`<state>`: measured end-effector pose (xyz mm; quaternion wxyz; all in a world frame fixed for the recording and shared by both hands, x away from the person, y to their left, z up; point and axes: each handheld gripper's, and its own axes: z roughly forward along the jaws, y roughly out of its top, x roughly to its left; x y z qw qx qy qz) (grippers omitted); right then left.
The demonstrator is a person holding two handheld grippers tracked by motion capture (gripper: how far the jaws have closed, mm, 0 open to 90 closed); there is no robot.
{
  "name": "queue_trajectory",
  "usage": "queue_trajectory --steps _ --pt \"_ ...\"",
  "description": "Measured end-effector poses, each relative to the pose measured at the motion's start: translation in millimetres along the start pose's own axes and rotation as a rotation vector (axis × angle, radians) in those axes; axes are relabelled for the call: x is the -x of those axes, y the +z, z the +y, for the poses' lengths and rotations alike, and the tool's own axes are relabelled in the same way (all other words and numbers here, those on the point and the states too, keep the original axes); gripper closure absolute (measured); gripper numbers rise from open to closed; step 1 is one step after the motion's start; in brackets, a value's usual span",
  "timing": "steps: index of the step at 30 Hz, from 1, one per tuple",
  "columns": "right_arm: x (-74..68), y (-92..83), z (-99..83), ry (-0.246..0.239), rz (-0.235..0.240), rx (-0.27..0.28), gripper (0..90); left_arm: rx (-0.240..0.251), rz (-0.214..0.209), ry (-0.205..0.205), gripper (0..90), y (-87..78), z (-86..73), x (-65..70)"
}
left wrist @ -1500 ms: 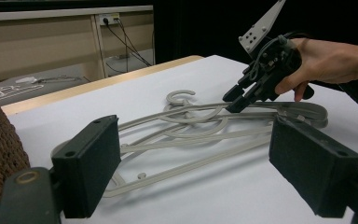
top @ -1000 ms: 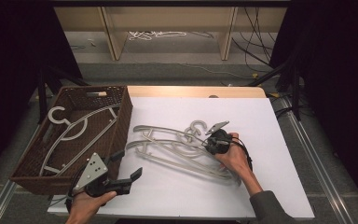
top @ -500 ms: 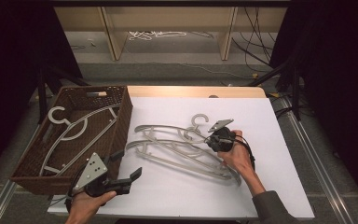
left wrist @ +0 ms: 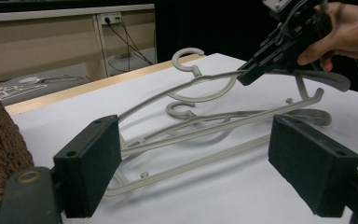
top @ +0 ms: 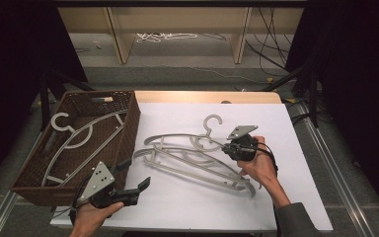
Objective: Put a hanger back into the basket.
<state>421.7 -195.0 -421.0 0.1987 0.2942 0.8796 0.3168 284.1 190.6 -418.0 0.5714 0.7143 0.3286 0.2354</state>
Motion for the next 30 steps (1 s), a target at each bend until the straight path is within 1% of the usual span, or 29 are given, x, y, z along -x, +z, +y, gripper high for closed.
queue_trajectory --steps 2,3,4,5,6,7,8,9,10,11,12,14,18,19,20,21,23,24,25,26,27,28,29,30 --pt "-2.5 -5.6 0.9 -0.015 0.0 0.008 81.9 0.001 -0.002 -0.006 16.9 0.2 1.0 0.4" --pt "-2.6 -9.7 1.9 -0.017 0.012 -0.007 81.9 0.0 -0.004 -0.008 17.0 0.4 1.7 0.8" --pt "-3.6 -10.6 1.6 -0.028 0.007 0.018 81.9 -0.001 -0.009 -0.004 17.0 0.4 2.5 1.1" --pt "-4.3 -13.5 1.7 -0.032 0.009 0.021 81.9 -0.002 -0.012 -0.01 17.0 0.9 3.3 2.1" --pt "-5.6 -17.9 2.1 -0.02 0.019 0.004 81.9 -0.007 -0.016 0.002 17.0 1.5 4.7 2.3" --pt "-6.5 -21.3 2.4 -0.019 0.019 0.006 81.9 -0.011 -0.019 0.0 17.1 2.5 6.1 3.3" --pt "-7.4 -21.6 2.1 -0.035 0.012 0.039 81.9 -0.017 -0.024 0.004 17.1 3.6 7.8 4.0" --pt "-8.3 -26.0 2.7 -0.035 0.02 0.026 81.9 -0.017 -0.026 0.005 17.2 4.9 9.6 5.1" --pt "-9.6 -29.1 2.9 -0.035 0.026 0.025 81.9 -0.02 -0.028 0.009 17.5 6.2 11.9 6.0" --pt "-11.2 -32.1 3.0 -0.035 0.022 0.029 81.9 -0.026 -0.033 0.014 17.9 8.5 15.0 7.1" --pt "-13.0 -34.8 2.7 -0.044 0.03 0.036 81.9 -0.03 -0.036 0.013 18.1 10.2 16.8 8.1" --pt "-16.0 -39.6 2.3 -0.045 0.031 0.034 81.9 -0.05 -0.042 0.025 18.2 14.6 21.2 10.0" --pt "-21.5 -47.0 -0.4 -0.064 0.044 0.039 81.9 -0.121 -0.06 0.062 19.2 32.6 33.8 14.9" --pt "-23.2 -49.2 -1.4 -0.076 0.043 0.043 81.9 -0.127 -0.06 0.061 19.5 35.1 35.2 15.5" --pt "-24.6 -50.0 -1.9 -0.072 0.046 0.045 81.9 -0.146 -0.067 0.07 20.1 43.7 39.3 16.2" --pt "-26.8 -52.8 -2.9 -0.082 0.052 0.041 82.0 -0.158 -0.068 0.082 21.0 48.0 41.5 16.1" --pt "-30.0 -55.6 -4.0 -0.091 0.052 0.05 81.9 -0.188 -0.072 0.089 21.8 59.7 46.6 16.5" --pt "-31.3 -57.8 -4.2 -0.095 0.059 0.044 81.9 -0.205 -0.073 0.089 23.5 63.9 48.3 16.9" --pt "-32.5 -58.8 -4.6 -0.101 0.055 0.049 81.9 -0.227 -0.081 0.096 24.1 71.4 50.8 17.3" --pt "-34.5 -61.0 -5.2 -0.105 0.064 0.052 81.9 -0.235 -0.088 0.098 24.0 77.2 52.2 17.9" --pt "-36.0 -62.3 -5.5 -0.109 0.065 0.054 81.9 -0.258 -0.089 0.104 24.5 83.6 54.0 18.8" --pt "-37.9 -64.1 -6.1 -0.113 0.071 0.053 81.9 -0.274 -0.1 0.11 26.3 87.6 54.8 18.7" --pt "-38.7 -64.7 -6.4 -0.121 0.068 0.058 81.9 -0.281 -0.099 0.105 26.8 93.9 55.8 19.7" --pt "-40.5 -66.0 -6.8 -0.127 0.072 0.058 81.9 -0.289 -0.086 0.113 27.4 97.8 57.0 19.8"
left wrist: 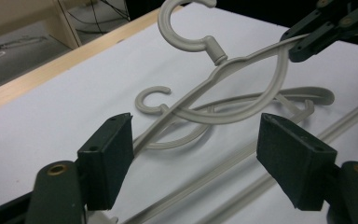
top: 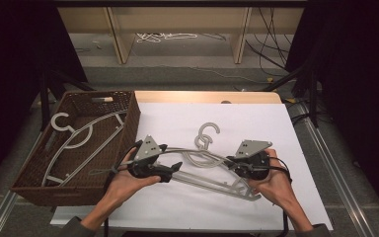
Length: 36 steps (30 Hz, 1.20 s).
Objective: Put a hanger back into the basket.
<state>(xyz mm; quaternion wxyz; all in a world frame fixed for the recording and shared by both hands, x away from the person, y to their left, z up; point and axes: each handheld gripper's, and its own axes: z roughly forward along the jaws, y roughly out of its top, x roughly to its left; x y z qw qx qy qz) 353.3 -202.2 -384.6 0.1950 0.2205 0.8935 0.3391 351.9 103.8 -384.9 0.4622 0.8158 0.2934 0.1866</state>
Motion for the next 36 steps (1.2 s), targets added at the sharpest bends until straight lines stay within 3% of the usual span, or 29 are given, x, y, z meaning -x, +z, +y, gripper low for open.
queue_trajectory --steps 4,6,12,21,25,31,36 --pt "-6.1 -2.7 0.6 -0.014 0.016 0.002 81.9 -0.056 -0.024 0.023 29.4 13.3 6.1 -3.1" --pt "-9.2 -2.8 1.1 -0.02 0.012 0.01 82.0 -0.061 -0.027 0.021 30.5 17.1 6.7 -3.3" --pt "-15.8 -5.0 3.9 -0.048 0.035 0.005 81.9 -0.153 -0.062 0.062 35.1 35.0 7.3 -2.5" --pt "-23.9 -5.6 7.5 -0.073 0.047 0.007 81.9 -0.195 -0.108 0.109 43.1 43.1 6.5 1.6" --pt "-27.2 -4.5 8.7 -0.089 0.041 0.018 81.9 -0.224 -0.117 0.165 50.3 46.8 6.6 3.7" --pt "-30.0 -5.1 10.5 -0.111 0.051 0.018 81.9 -0.244 -0.165 0.227 67.6 49.3 5.4 7.5" --pt "-28.5 -6.6 10.1 -0.12 0.076 0.029 81.8 -0.259 -0.187 0.296 71.1 41.2 9.9 9.7"
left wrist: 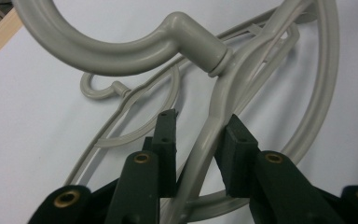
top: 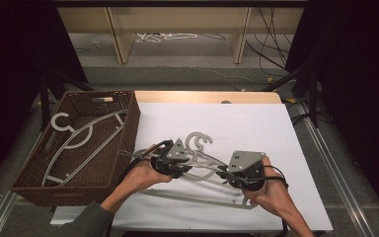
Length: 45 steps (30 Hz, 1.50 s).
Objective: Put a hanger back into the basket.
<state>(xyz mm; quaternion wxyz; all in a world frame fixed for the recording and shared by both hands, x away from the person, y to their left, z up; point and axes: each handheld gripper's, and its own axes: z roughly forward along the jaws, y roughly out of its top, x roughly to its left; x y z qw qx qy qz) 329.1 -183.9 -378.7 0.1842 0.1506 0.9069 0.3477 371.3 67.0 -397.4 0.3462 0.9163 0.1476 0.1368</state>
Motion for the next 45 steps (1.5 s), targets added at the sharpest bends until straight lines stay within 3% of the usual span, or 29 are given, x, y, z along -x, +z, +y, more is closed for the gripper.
queue_trajectory --steps 6,10,15,19,23,28,35,40,43,45 --pt "2.9 -0.8 -2.3 -0.02 0.021 0.002 79.9 -0.016 -0.011 0.074 75.7 -4.7 2.1 7.1" --pt "5.2 -1.3 -4.3 -0.029 0.006 0.006 77.2 -0.02 -0.021 0.114 78.7 -5.1 2.8 12.1" --pt "7.7 -1.6 -5.2 -0.011 -0.023 -0.017 72.3 -0.022 -0.024 0.126 81.3 -4.5 4.9 19.4" --pt "11.0 -3.8 -5.6 0.054 -0.051 0.004 54.6 -0.011 -0.012 0.106 81.5 -8.9 5.5 15.9" --pt "14.9 -11.3 -1.8 0.145 -0.132 0.067 34.9 -0.005 0.008 0.079 81.5 -16.0 5.9 11.3" --pt "18.5 -22.3 -0.6 0.25 -0.181 0.165 24.2 -0.004 0.039 0.023 81.5 -26.1 4.7 3.7" --pt "19.1 -36.0 -4.8 0.304 -0.226 0.223 23.5 0.006 0.074 -0.052 81.5 -43.4 3.3 -10.3" --pt "14.4 -44.1 -7.5 0.316 -0.251 0.271 22.4 0.029 0.086 -0.104 81.5 -61.2 8.3 -22.7" --pt "9.4 -49.1 -9.2 0.314 -0.255 0.292 22.2 0.043 0.091 -0.128 81.5 -70.5 11.7 -27.3" --pt "7.1 -50.5 -12.1 0.325 -0.231 0.287 22.2 0.04 0.089 -0.134 81.5 -77.7 14.9 -30.4"
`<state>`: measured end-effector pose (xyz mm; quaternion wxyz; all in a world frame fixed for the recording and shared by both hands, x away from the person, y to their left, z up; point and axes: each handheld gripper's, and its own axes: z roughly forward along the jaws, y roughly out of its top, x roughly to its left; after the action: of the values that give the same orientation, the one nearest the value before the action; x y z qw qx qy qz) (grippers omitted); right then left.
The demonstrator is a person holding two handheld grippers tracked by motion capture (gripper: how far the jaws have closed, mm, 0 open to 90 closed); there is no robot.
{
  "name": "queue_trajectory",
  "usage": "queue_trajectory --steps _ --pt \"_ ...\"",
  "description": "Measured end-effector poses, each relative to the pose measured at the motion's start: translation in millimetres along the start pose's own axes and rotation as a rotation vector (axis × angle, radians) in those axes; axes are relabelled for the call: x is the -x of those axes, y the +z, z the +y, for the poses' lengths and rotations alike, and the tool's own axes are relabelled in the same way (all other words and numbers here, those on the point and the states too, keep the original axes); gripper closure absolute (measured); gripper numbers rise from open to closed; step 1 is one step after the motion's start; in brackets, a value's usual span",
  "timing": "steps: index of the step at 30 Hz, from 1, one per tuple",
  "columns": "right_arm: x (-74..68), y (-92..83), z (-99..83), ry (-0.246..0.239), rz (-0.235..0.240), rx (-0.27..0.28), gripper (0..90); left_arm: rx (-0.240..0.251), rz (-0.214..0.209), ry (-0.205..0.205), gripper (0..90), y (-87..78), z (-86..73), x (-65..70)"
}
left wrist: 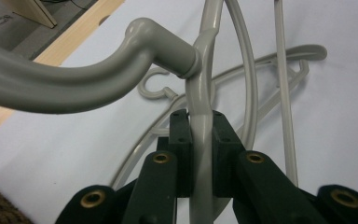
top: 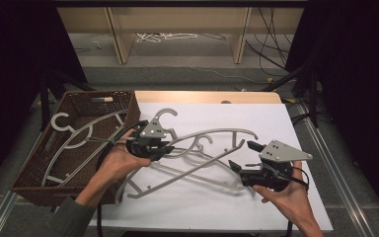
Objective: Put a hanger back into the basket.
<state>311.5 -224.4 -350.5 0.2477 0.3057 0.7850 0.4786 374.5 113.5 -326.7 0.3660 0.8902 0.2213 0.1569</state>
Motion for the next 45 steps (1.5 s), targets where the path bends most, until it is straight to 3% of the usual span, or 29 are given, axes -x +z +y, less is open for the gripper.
queue_trajectory --steps 4,8,13,18,24,28,31,45 --pt "0.1 -1.2 -8.0 0.015 0.006 -0.012 21.8 0.027 -0.005 -0.043 81.5 -12.1 8.1 -8.7" --pt "0.4 2.9 -18.2 0.024 0.016 -0.043 20.8 0.042 -0.012 -0.06 81.5 -26.1 16.9 -19.8" --pt "0.4 6.5 -24.1 0.036 0.024 -0.054 20.6 0.04 0.028 -0.071 81.5 -45.0 22.6 -36.4" --pt "0.2 10.1 -28.4 0.039 0.025 -0.056 20.1 0.038 0.092 -0.096 81.5 -61.3 17.1 -55.5" --pt "-1.0 15.7 -32.9 0.041 0.035 -0.07 20.2 -0.011 0.193 -0.11 81.6 -82.3 -1.3 -88.3" --pt "-0.4 16.6 -34.5 0.045 0.038 -0.073 20.2 0.005 0.259 -0.179 81.5 -90.3 -16.3 -105.5" --pt "0.6 17.0 -35.7 0.046 0.036 -0.079 20.2 -0.014 0.303 -0.205 81.5 -98.0 -30.7 -119.1" --pt "0.6 20.6 -39.5 0.054 0.04 -0.087 20.3 -0.033 0.396 -0.244 81.5 -112.6 -79.9 -154.5"
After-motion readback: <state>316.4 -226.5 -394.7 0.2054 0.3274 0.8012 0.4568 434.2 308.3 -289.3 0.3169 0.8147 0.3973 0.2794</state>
